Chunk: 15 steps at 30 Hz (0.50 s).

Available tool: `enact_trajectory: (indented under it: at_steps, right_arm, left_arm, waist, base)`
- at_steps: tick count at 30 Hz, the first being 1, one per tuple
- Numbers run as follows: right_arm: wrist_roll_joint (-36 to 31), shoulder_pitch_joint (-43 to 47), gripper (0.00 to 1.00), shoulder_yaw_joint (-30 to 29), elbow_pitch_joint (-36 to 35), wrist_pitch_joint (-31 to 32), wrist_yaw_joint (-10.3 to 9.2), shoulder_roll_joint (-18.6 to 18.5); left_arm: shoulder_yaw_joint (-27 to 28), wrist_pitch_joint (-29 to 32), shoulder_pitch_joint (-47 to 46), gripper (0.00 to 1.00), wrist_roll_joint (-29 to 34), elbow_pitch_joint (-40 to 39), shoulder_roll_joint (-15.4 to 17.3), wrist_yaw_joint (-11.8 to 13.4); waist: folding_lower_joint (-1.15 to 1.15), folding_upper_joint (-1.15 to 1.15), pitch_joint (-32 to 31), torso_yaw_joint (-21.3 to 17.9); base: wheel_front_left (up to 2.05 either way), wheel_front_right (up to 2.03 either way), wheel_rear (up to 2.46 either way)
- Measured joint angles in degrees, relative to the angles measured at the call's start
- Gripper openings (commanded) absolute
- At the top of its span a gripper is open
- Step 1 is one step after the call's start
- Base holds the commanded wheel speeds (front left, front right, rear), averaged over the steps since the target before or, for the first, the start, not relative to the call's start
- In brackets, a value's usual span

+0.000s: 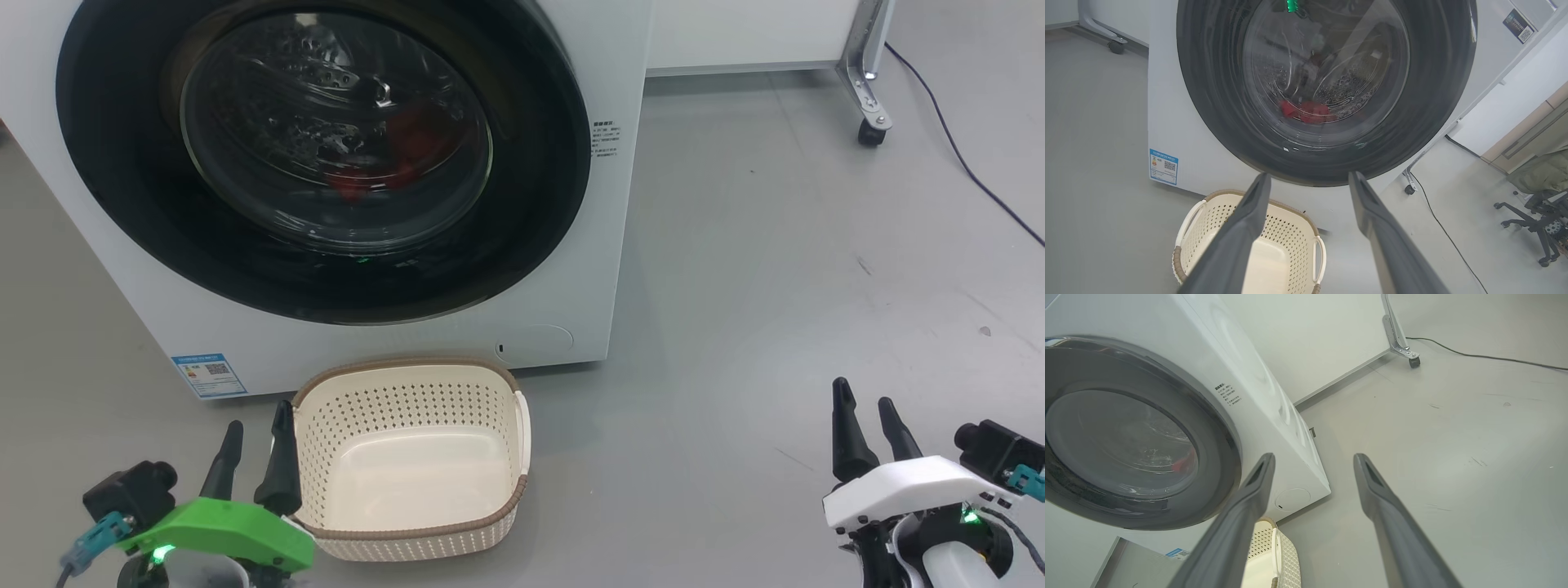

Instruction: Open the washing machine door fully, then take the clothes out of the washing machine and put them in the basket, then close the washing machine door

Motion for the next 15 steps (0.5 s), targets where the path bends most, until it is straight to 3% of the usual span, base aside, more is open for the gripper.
enact_trajectory:
  at_steps: [15]
  right_arm:
    - [-10.87,0.12,1.00,3.87,-0.31,-2.89,-1.42,0.00]
  left_arm:
    - [-3.57,-2.56,0.20,1.00,11.56,-0.40,-0.10,2.49]
  waist:
    - [0.00,0.00,-0.19,0.20]
  base:
    - [0.00,0.00,0.00]
